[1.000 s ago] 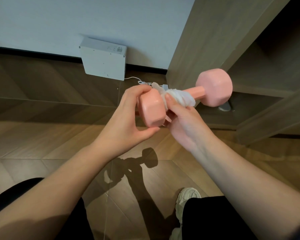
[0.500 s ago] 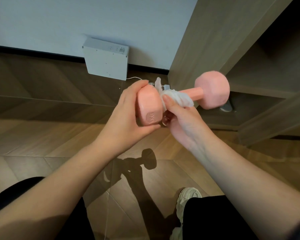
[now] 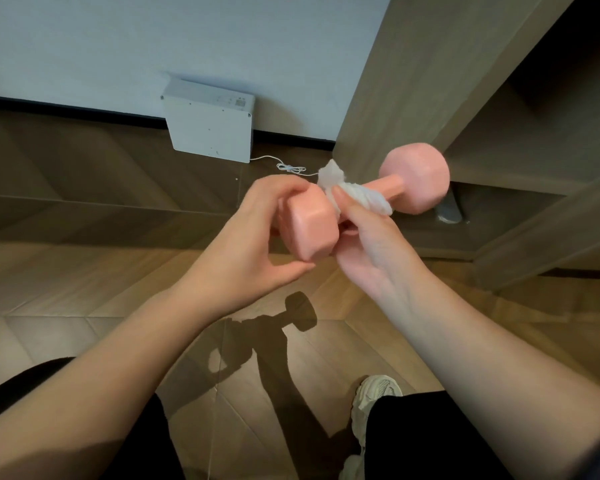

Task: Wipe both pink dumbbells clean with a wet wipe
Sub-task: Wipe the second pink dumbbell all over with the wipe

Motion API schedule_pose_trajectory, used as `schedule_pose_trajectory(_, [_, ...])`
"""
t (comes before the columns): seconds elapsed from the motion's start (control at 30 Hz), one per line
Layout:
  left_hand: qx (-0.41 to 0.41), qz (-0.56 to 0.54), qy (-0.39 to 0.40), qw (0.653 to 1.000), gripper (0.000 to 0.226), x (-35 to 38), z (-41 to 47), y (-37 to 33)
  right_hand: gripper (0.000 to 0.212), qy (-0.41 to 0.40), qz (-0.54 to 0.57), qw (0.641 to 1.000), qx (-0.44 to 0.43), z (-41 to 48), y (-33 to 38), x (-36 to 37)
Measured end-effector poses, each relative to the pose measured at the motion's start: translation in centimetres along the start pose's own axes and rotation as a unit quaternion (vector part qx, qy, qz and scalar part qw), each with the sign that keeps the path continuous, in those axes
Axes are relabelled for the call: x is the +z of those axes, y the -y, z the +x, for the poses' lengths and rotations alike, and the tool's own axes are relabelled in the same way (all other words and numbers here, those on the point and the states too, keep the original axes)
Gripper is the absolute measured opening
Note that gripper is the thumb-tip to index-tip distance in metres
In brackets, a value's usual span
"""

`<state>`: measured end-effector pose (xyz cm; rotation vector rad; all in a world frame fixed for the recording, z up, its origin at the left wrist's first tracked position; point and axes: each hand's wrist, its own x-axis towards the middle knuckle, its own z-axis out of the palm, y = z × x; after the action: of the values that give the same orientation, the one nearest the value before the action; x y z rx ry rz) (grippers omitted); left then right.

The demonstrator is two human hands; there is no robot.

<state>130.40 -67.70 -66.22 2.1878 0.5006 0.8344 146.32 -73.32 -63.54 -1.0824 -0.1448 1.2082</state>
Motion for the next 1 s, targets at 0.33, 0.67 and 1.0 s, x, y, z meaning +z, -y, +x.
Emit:
schedule_pose_trajectory(0.33, [-0.436,-0.508,0.039,0.742,0.044,0.8,1.0,-2.7,0.033,-0.056,-0.044,0.997,0.006,-0.2,0.5,0.5])
schedule_pose_trajectory(0.67, [-0.225,-0.101,-0.028,0.969,0.09,1.7,-0.1,-1.4,0.029,-0.018,-0.093,0.995,-0.023,-0.2,0.5,0.7])
schedule_pose_trajectory(1.0, [-0.419,-0.575,-0.011,0.703,0.049,1.3,0.4,-3.0,0.036,0.109,-0.244,0.963,-0.019,-0.6,1.4,0.4])
